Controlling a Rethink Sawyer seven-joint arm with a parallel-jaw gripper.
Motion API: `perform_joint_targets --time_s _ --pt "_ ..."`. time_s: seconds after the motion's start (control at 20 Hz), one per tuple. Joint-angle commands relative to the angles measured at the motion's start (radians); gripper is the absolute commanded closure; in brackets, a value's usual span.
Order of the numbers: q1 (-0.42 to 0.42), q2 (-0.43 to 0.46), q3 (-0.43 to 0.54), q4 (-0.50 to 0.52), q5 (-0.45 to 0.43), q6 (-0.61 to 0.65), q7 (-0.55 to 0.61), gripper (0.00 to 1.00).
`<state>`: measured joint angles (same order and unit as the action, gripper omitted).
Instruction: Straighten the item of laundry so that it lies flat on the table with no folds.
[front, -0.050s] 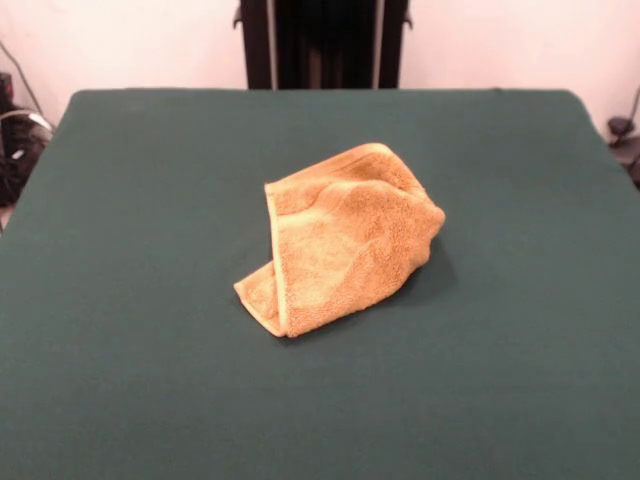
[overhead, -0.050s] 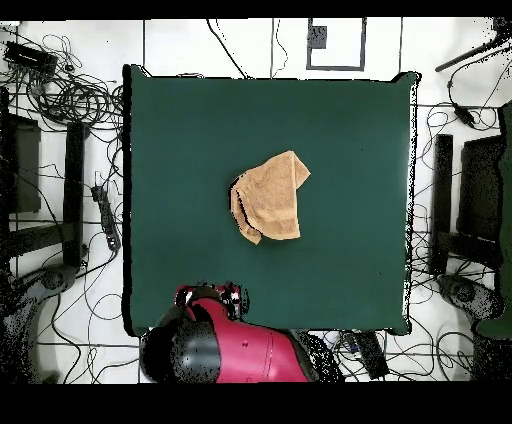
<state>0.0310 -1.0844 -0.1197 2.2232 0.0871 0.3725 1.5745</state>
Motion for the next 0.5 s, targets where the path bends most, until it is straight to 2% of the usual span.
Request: perform_joint_targets --time_s 0.05,0.25,0.35,0.5 --pt "-0.004 0.159 0.052 0.138 -0.006 -0.122 0.213 0.0" --pt "0.007 0.104 0.033 0.135 0.01 -0.055 0.198 0.0" --pt "0.017 0.02 0.02 0.131 0.021 0.038 0.189 0.0" --pt "0.051 -0.176 -0.02 0.079 0.017 0.258 0.191 0.0"
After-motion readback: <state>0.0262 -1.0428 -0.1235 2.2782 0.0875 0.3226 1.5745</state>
